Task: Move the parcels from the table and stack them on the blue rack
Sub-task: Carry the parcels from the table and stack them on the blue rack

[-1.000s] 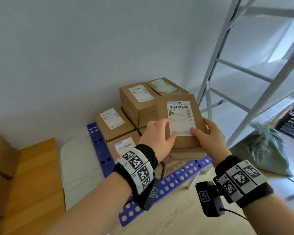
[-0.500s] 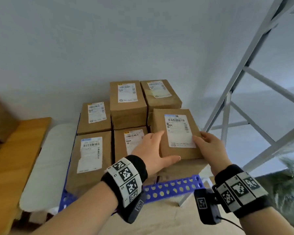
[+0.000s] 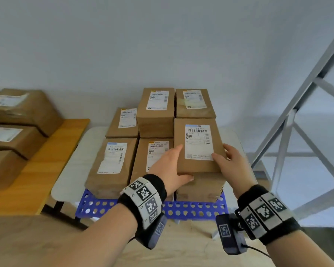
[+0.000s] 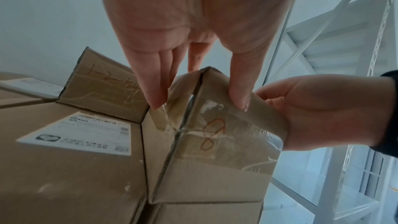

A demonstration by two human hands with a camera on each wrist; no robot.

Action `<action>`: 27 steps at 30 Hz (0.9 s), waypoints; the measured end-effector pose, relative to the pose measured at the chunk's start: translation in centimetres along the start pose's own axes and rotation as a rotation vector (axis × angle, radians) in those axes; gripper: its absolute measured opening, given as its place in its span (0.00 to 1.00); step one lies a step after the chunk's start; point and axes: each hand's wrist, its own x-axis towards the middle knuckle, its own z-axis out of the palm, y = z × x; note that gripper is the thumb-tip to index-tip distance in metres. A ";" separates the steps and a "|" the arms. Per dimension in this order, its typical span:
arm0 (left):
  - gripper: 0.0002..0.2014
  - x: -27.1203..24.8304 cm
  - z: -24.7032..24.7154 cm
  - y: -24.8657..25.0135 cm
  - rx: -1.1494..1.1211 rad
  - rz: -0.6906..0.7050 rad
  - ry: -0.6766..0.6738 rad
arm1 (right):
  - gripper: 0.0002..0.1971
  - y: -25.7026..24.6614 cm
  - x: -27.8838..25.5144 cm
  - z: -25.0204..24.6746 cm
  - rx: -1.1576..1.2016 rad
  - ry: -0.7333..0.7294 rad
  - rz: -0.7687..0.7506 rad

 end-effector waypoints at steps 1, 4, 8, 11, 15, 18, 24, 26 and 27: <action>0.47 0.0 0.1 -0.1 -0.006 0.003 0.006 | 0.27 0.1 -0.1 0.0 0.001 0.012 0.009; 0.47 0.0 0.2 -0.1 -0.001 0.013 0.030 | 0.28 0.5 -0.3 -0.1 0.016 0.032 0.019; 0.46 0.2 0.3 0.3 0.000 0.023 0.040 | 0.25 1.1 -0.5 -0.2 -0.004 0.043 -0.002; 0.45 0.3 0.3 0.4 -0.018 0.017 0.027 | 0.23 1.2 -0.8 -0.4 -0.005 0.049 -0.024; 0.42 0.2 0.4 0.5 -0.023 0.020 0.023 | 0.22 1.1 -1.0 -0.6 -0.012 0.057 -0.052; 0.41 0.2 0.4 0.6 -0.013 0.037 0.026 | 0.22 1.1 -1.2 -0.6 -0.018 0.050 -0.063; 0.39 0.2 0.3 0.6 -0.017 0.059 0.028 | 0.24 1.0 -1.1 -0.5 -0.025 0.047 -0.063; 0.39 0.2 0.4 0.6 0.010 0.061 0.029 | 0.25 0.8 -1.1 -0.6 -0.038 0.061 -0.069; 0.40 0.2 0.4 0.7 0.028 0.055 0.030 | 0.25 0.8 -1.2 -0.7 -0.050 0.068 -0.082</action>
